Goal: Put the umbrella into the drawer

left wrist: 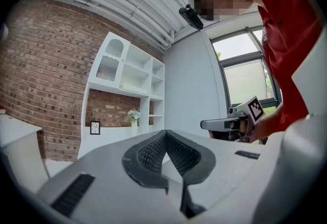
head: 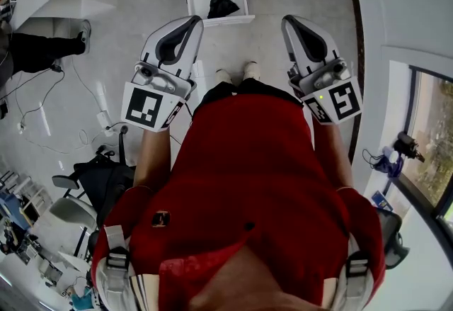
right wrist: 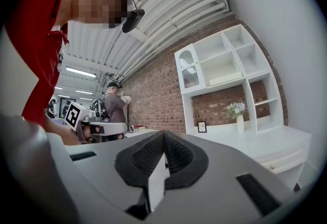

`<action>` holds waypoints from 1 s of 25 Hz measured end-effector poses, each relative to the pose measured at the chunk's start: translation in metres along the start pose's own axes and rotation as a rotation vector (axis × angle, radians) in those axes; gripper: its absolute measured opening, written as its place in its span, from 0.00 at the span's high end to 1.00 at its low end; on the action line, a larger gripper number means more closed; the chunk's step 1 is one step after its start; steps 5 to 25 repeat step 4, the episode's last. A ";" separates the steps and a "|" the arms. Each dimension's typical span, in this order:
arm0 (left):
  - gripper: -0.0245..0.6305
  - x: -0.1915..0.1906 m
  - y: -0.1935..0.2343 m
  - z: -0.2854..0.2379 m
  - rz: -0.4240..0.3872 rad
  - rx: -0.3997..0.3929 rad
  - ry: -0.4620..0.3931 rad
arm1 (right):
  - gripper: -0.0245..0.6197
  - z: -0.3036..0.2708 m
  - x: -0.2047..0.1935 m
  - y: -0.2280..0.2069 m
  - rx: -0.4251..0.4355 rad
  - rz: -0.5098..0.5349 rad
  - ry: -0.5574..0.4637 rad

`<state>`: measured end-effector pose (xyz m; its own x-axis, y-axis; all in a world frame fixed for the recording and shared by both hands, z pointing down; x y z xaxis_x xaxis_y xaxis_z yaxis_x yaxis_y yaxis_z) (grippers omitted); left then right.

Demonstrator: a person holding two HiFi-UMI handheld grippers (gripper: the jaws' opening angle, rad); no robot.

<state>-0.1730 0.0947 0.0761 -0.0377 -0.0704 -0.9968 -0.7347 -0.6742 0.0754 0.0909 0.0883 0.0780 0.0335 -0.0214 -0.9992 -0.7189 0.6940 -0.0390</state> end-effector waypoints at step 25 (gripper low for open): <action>0.95 -0.004 0.002 0.002 0.009 -0.001 0.006 | 0.96 -0.001 -0.003 0.002 -0.005 -0.003 0.002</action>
Point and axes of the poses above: the fingertips, and each gripper's own axes: z backward along the fingers, y to its left, x out of its top, the point moved 9 cm from there along z, backward along the fingers, and after that the axes turned 3 degrees about z, right-handed, at the moved point
